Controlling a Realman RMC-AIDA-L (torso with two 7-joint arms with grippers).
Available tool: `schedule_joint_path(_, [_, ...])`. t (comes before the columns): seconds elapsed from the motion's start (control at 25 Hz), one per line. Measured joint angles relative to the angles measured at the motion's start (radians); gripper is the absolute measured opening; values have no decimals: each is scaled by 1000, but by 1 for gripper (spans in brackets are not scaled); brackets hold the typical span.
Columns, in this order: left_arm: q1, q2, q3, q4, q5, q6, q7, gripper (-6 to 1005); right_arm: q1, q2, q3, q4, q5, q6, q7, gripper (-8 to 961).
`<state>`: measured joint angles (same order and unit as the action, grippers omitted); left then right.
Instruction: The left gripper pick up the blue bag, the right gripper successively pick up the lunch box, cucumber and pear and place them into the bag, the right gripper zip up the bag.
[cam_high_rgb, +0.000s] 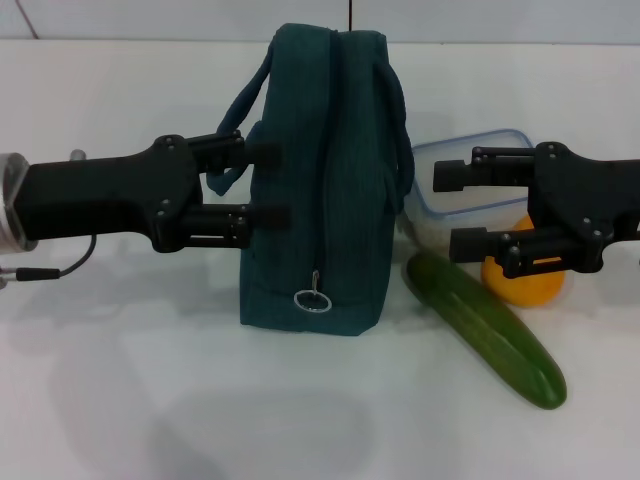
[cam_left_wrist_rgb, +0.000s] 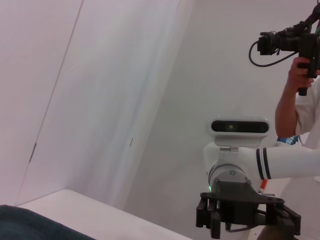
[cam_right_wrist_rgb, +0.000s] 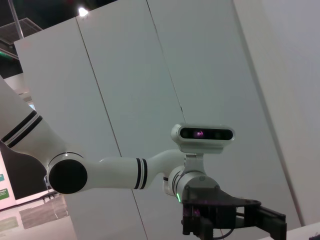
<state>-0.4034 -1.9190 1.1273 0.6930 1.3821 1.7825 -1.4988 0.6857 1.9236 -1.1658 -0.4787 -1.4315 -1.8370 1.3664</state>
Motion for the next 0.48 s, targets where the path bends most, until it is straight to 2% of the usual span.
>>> schedule_joint_path(0.48, [6,-1,0,0,-7,0,0,875,2,1,0,0,0,9,-3,767])
